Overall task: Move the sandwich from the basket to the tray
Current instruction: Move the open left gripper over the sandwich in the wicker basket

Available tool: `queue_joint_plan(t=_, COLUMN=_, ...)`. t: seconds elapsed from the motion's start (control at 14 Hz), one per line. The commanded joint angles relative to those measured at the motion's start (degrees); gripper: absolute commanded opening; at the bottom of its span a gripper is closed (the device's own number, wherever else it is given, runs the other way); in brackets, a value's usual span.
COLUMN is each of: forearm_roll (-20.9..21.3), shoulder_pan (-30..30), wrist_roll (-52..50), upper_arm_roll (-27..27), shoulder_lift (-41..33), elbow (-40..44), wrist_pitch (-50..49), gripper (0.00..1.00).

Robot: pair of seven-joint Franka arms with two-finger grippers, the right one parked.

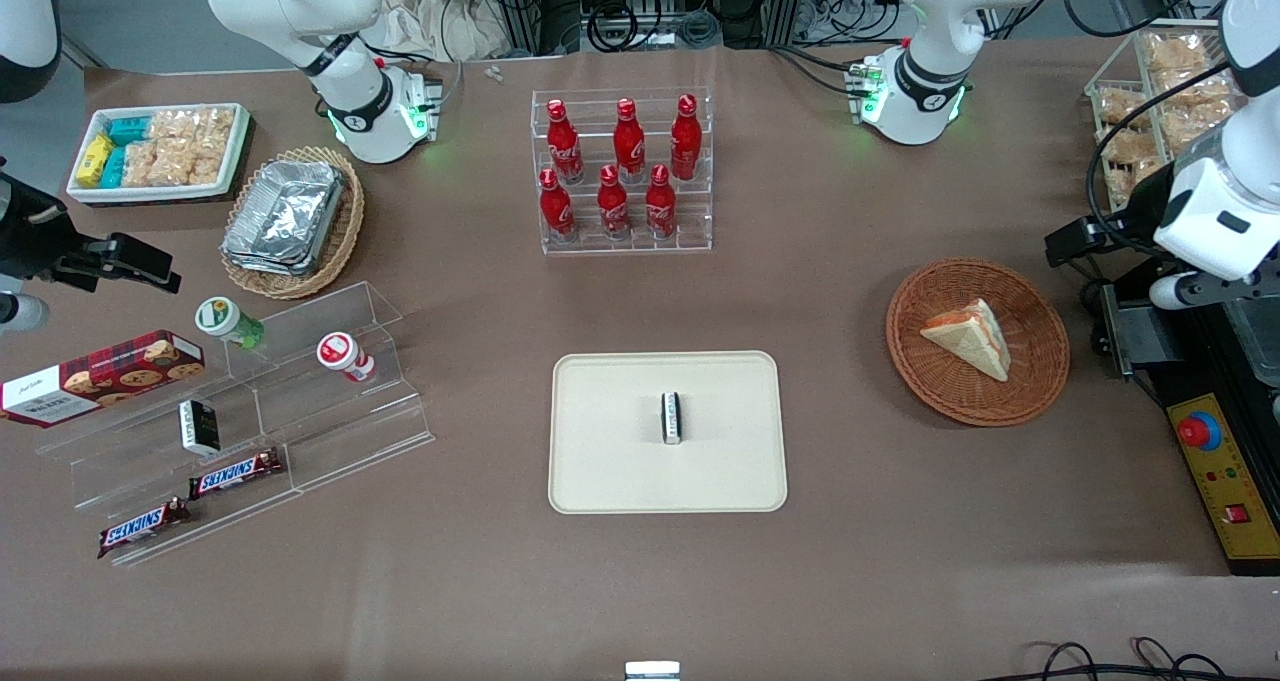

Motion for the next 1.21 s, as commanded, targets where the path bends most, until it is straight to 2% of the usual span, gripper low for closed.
queue_joint_plan(t=0.0, forearm_roll=0.6, shoulder_pan=-0.3, wrist_roll=-1.6, upper_arm_roll=0.9, shoulder_lift=-2.1, elbow=-4.6, wrist_pitch=1.8, gripper=1.0)
queue_joint_plan(t=0.43, forearm_roll=0.6, shoulder_pan=-0.2, wrist_roll=-3.1, upper_arm_roll=2.1, shoulder_lift=-5.1, elbow=-16.3, wrist_pitch=13.4, gripper=1.0)
queue_joint_plan(t=0.71, forearm_roll=0.4, shoulder_pan=-0.5, wrist_roll=-9.1, upper_arm_roll=1.9, shoulder_lift=-5.2, elbow=-28.6, wrist_pitch=28.3, gripper=1.0)
queue_joint_plan(t=1.14, forearm_roll=0.6, shoulder_pan=-0.6, wrist_roll=-20.0, upper_arm_roll=1.9, shoulder_lift=-1.7, elbow=-32.9, wrist_pitch=35.6, gripper=1.0)
